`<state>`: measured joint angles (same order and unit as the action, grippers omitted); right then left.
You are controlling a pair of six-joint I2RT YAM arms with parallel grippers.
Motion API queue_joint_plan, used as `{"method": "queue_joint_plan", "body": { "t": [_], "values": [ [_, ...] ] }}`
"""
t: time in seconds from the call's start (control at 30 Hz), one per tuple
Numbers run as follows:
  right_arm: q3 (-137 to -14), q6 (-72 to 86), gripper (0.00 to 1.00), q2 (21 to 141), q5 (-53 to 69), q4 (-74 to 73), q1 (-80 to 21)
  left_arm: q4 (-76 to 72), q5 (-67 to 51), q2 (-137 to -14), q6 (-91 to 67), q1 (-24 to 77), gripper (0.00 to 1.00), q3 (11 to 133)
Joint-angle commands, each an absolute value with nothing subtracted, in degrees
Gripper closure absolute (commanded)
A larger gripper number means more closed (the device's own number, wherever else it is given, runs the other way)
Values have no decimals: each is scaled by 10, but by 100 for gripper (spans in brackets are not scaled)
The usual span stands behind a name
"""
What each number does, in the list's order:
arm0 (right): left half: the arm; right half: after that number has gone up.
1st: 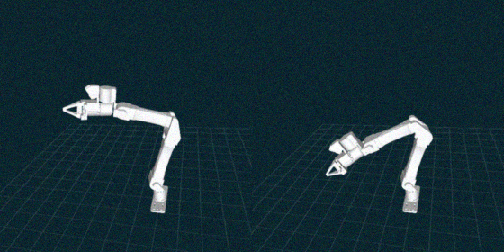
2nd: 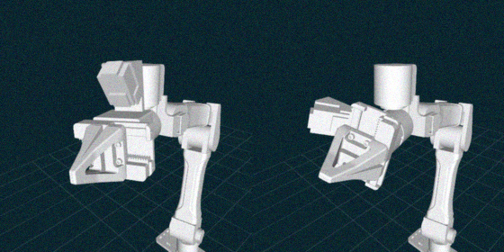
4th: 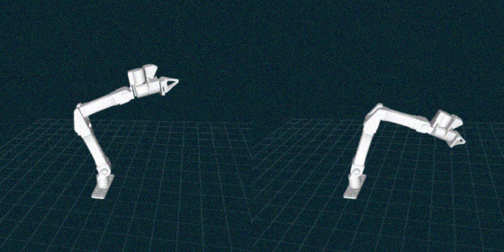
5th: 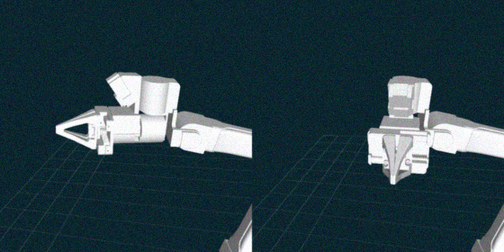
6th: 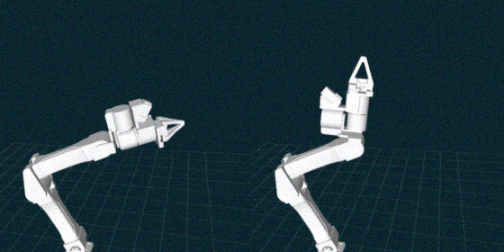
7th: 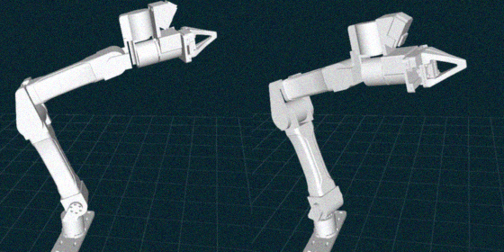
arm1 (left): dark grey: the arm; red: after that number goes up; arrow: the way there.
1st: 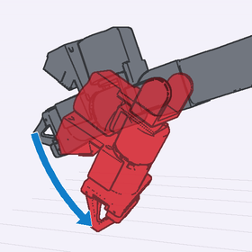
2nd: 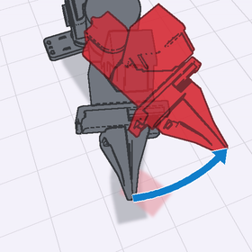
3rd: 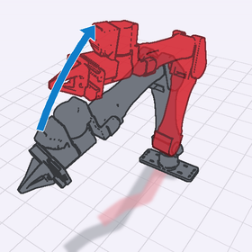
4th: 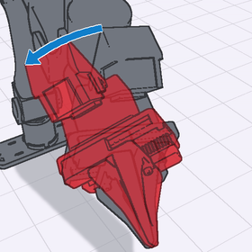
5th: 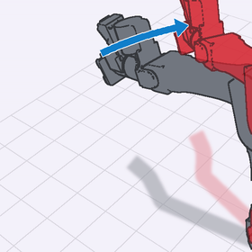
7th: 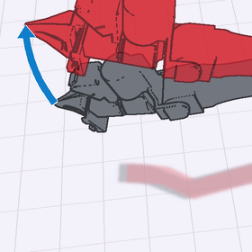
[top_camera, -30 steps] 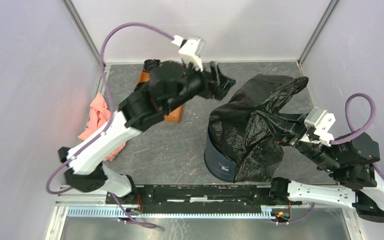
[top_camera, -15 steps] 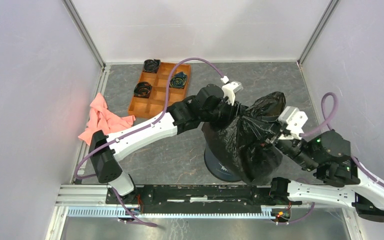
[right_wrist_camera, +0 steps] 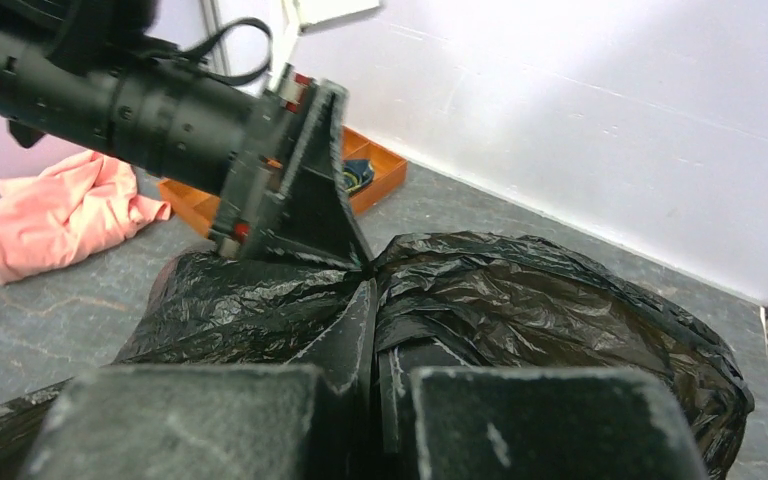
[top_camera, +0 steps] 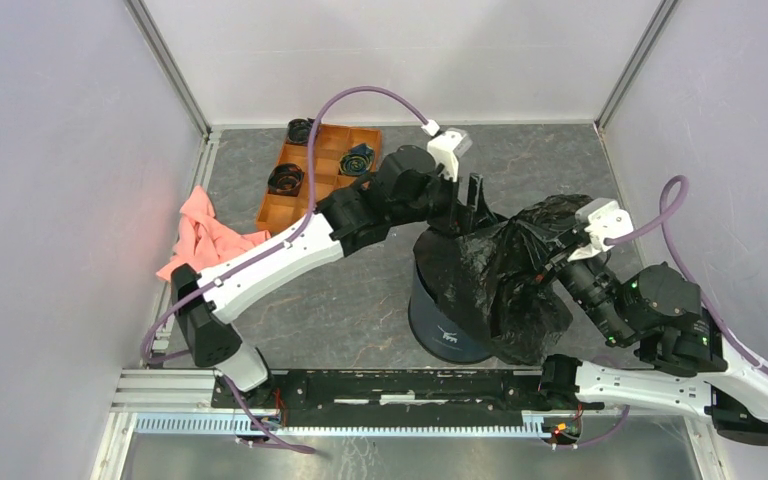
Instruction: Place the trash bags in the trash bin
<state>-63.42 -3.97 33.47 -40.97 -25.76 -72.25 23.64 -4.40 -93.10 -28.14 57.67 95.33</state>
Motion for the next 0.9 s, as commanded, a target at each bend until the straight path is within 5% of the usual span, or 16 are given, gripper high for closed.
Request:
{"method": "queue_joint_plan", "body": {
  "t": [0.0, 0.27, 0.47, 0.87],
  "values": [
    [-653, -27, 99, 328, -441, -252, -723, 199, -44, -844, -271, 546, 12, 934],
    [-636, -32, 99, 322, -416, -233, -723, 83, -111, -671, -332, 502, 2, 776],
    [-640, -52, 99, 332, -409, -214, -722, 29, -183, -641, -371, 538, 24, 671],
    [-760, -96, 99, 499, -590, -205, -722, 90, 64, -817, -391, 620, 38, 713]
  ]
}}
